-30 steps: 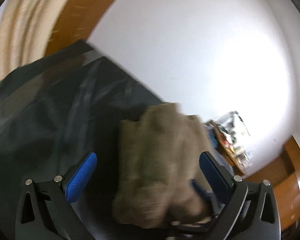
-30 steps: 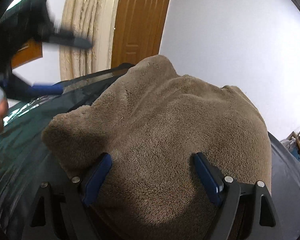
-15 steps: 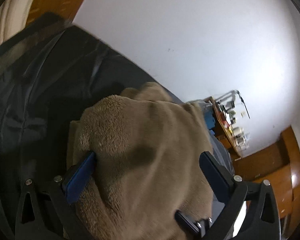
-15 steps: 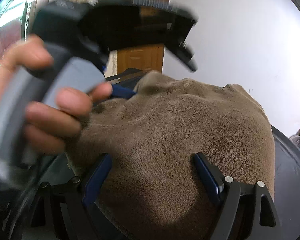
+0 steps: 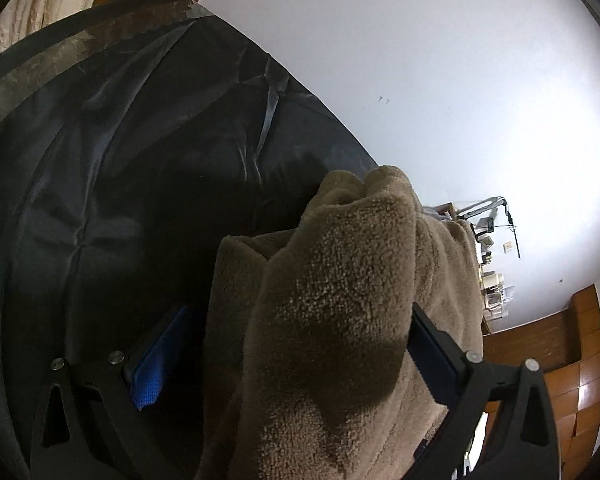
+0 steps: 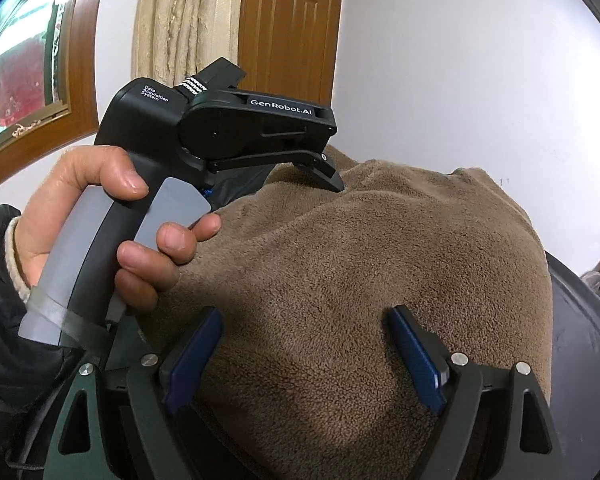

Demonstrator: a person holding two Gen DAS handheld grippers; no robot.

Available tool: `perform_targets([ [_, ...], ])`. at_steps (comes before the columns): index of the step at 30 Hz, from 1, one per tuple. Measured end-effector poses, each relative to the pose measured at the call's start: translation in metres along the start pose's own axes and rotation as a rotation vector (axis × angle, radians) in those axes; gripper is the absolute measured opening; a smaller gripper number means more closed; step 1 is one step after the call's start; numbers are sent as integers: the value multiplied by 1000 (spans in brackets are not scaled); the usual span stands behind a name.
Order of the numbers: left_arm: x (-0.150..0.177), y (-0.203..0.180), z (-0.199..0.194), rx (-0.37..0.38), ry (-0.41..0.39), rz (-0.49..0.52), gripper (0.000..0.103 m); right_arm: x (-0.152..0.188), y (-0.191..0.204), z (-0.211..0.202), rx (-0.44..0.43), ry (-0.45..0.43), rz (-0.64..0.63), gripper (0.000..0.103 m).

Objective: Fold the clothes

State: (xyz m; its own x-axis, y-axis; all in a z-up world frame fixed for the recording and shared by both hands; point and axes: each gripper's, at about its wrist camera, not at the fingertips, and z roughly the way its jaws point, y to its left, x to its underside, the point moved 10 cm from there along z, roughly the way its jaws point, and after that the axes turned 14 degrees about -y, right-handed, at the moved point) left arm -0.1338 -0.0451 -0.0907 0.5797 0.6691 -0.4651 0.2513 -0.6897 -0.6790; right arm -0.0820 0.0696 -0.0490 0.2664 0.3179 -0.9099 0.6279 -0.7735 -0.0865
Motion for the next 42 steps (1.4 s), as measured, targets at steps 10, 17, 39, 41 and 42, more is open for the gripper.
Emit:
perform_targets([
  [10, -27, -64, -70, 263, -187, 66, 102, -1, 0, 2, 3, 1, 0, 88],
  [17, 19, -94, -49, 327, -57, 204, 102, -1, -1, 4, 1, 0, 2, 88],
  [39, 15, -52, -13, 434, 95, -53, 102, -19, -31, -14, -59, -47, 112, 88],
  [41, 16, -54, -14, 428, 92, -38, 102, -27, -49, -23, -20, -74, 168, 88],
  [42, 17, -55, -14, 426, 90, -31, 102, -26, -51, -32, -9, -68, 174, 88],
])
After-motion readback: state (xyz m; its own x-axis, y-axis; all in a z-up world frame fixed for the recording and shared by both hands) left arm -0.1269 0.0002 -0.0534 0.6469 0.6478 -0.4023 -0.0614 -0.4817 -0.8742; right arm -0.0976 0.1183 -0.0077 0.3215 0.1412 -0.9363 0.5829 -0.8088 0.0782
